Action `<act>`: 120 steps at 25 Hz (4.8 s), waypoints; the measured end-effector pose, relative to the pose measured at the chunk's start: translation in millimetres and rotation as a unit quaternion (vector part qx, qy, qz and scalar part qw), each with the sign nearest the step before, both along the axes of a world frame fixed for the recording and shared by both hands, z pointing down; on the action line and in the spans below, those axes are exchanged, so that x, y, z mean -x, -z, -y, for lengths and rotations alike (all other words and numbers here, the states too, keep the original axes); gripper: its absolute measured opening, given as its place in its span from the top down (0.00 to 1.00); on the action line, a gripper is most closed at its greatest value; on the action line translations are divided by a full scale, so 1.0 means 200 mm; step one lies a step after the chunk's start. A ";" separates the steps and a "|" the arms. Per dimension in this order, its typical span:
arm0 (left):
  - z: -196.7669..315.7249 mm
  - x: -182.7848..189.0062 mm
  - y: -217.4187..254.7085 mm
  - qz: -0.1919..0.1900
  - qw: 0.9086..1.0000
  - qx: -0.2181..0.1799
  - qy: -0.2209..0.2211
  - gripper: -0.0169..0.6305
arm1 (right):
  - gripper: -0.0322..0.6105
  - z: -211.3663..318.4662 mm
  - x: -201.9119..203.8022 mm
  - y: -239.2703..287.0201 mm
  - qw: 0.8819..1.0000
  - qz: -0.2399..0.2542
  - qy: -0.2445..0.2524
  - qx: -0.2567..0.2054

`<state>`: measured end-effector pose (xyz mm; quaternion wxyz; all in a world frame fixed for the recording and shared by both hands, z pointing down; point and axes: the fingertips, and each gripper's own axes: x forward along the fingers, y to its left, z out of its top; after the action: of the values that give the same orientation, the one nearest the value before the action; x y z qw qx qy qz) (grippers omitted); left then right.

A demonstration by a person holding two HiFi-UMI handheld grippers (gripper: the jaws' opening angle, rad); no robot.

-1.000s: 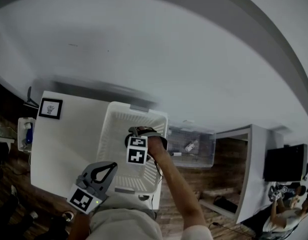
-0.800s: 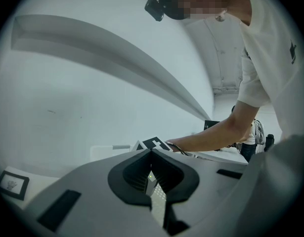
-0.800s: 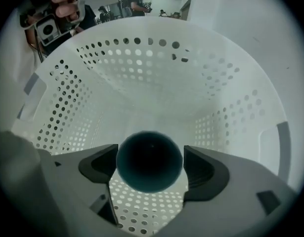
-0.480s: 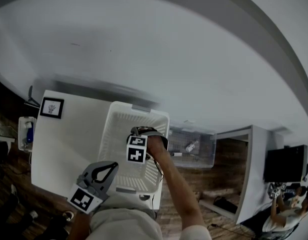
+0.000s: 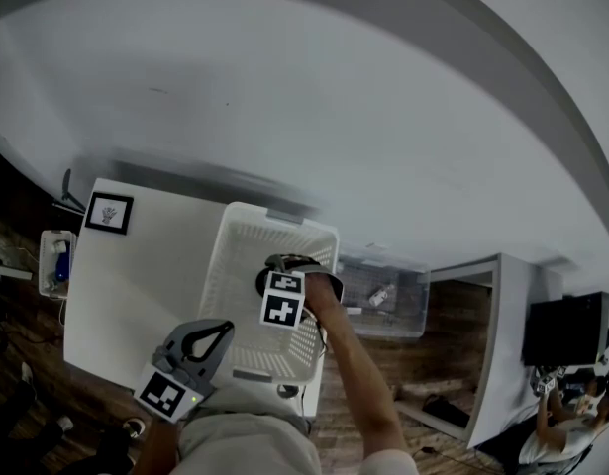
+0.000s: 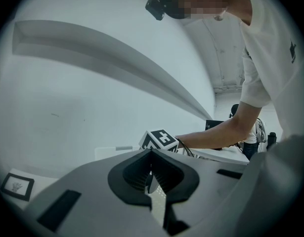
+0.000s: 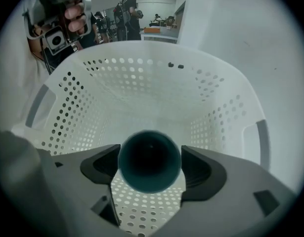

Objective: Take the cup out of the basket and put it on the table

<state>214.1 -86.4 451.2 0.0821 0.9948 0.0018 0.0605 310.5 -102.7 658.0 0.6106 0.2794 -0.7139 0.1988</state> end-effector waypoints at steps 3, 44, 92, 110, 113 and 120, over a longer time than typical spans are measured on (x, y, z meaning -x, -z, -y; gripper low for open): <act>0.00 0.02 0.01 -0.002 1.000 -0.005 0.004 0.97 | 0.34 -0.01 0.02 0.06 1.000 0.005 0.000 -0.008; 0.04 0.63 0.10 -0.011 0.993 -0.031 0.116 0.97 | 0.35 0.06 0.64 1.10 0.979 0.028 0.139 -0.145; 0.18 1.45 -0.25 0.032 0.941 -0.021 0.336 0.97 | 0.35 0.30 1.78 -0.04 0.938 0.068 0.340 0.003; 0.15 1.47 -0.28 0.052 0.940 -0.026 0.337 0.97 | 0.35 0.26 1.80 -0.15 0.932 0.064 0.357 0.003; 0.14 1.46 -0.28 0.054 0.941 -0.034 0.332 0.97 | 0.35 0.26 1.80 -0.15 0.931 0.059 0.361 -0.003; 0.14 1.46 -0.29 0.053 0.940 -0.024 0.336 0.97 | 0.33 0.23 1.78 -0.16 0.931 0.062 0.360 0.012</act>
<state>-78.0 -115.1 508.8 0.0737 0.9347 -0.3379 0.0816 -45.7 -149.1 690.8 0.5994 -0.0165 -0.8002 -0.0086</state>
